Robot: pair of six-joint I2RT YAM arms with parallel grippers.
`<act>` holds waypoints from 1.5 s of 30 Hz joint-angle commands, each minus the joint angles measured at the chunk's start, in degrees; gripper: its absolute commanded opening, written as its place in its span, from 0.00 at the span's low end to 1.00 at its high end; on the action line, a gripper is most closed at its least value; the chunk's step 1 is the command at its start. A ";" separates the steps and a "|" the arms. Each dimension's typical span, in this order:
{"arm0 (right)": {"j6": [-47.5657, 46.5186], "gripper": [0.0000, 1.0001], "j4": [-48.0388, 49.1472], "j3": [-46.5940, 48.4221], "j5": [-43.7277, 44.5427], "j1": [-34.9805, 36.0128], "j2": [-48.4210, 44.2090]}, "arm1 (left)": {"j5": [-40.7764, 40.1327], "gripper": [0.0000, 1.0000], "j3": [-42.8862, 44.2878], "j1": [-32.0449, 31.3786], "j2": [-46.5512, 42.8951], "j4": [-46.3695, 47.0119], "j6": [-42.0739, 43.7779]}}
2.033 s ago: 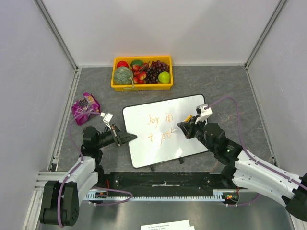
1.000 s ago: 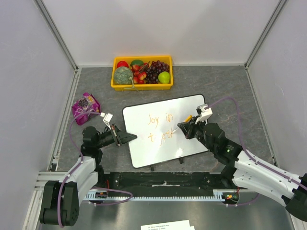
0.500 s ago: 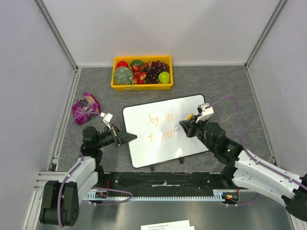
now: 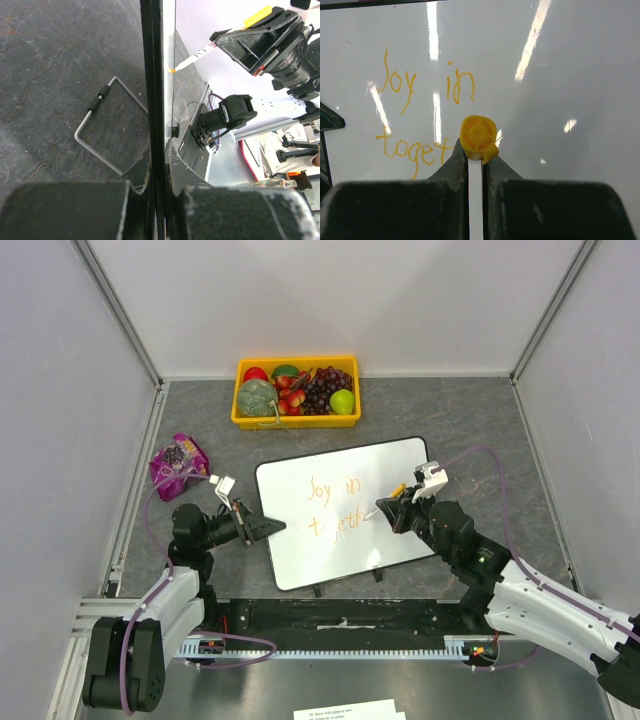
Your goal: Write a sentence on the whiteboard
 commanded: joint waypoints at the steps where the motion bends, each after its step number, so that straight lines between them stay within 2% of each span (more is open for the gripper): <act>1: -0.18 0.00 -4.42 -2.99 -0.82 -0.33 -1.04 | 0.06 0.02 -1.07 -0.01 0.14 0.72 5.75; 6: -0.18 0.00 -4.95 -2.82 -1.00 -0.33 -2.63 | 0.06 0.02 -1.07 -0.01 0.14 0.72 5.66; 18: -1.85 0.00 -4.33 4.38 -3.47 -0.24 -3.07 | 0.06 0.02 -1.07 -0.01 0.32 0.72 5.75; 32: -2.46 0.00 -2.67 3.77 -0.21 -0.33 0.71 | 0.24 0.02 -1.07 -0.10 0.23 0.80 5.75; 45: -1.94 0.00 -1.61 1.93 1.37 -0.33 -0.78 | 0.15 0.02 -1.07 -0.01 0.32 0.80 5.66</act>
